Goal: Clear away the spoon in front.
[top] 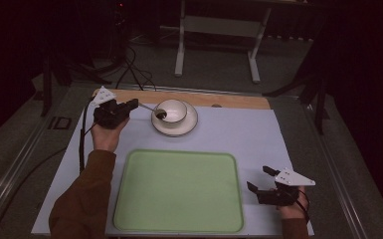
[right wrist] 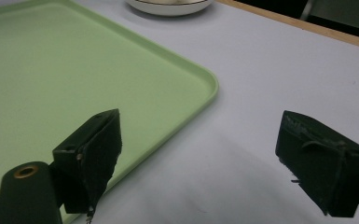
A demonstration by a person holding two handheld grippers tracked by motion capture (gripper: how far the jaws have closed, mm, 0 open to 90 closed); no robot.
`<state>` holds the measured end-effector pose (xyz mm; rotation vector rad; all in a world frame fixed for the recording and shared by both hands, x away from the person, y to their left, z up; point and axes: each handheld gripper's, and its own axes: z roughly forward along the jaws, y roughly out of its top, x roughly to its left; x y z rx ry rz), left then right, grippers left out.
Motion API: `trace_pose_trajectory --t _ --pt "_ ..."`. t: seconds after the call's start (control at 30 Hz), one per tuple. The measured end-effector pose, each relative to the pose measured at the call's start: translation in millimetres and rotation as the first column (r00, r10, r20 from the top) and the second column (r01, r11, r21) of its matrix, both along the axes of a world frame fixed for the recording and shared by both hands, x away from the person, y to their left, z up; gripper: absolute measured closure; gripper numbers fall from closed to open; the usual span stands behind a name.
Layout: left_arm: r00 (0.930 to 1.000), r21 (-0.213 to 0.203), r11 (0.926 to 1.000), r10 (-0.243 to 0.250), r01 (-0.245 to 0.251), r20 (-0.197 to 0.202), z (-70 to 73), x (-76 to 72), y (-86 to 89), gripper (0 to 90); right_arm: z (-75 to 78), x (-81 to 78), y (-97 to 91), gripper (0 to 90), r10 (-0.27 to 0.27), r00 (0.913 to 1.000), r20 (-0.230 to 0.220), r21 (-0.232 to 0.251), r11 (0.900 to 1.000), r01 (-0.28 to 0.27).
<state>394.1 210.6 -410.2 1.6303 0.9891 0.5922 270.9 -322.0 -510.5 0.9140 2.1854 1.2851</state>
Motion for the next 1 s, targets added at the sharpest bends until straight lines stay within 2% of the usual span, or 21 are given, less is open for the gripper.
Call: trace_pose_trajectory --t 0.23,0.5,1.0 --pt "0.9999 0.009 1.0000 -0.002 0.002 0.016 9.1 -10.8 4.4 89.2 0.0 -0.1 -0.1 14.1 -0.001 1.0000 0.000 0.001 1.0000 0.001" --pt "1.0000 0.048 0.9988 -0.002 0.002 0.005 15.1 -21.3 6.9 89.2 0.0 -0.1 0.0 14.1 0.000 1.0000 0.000 0.001 1.0000 0.000" --pt "0.9984 0.096 0.9954 0.015 -0.009 -0.055 3.8 -37.0 18.1 89.1 -0.3 0.2 0.4 14.1 0.001 1.0000 -0.003 -0.001 1.0000 -0.001"
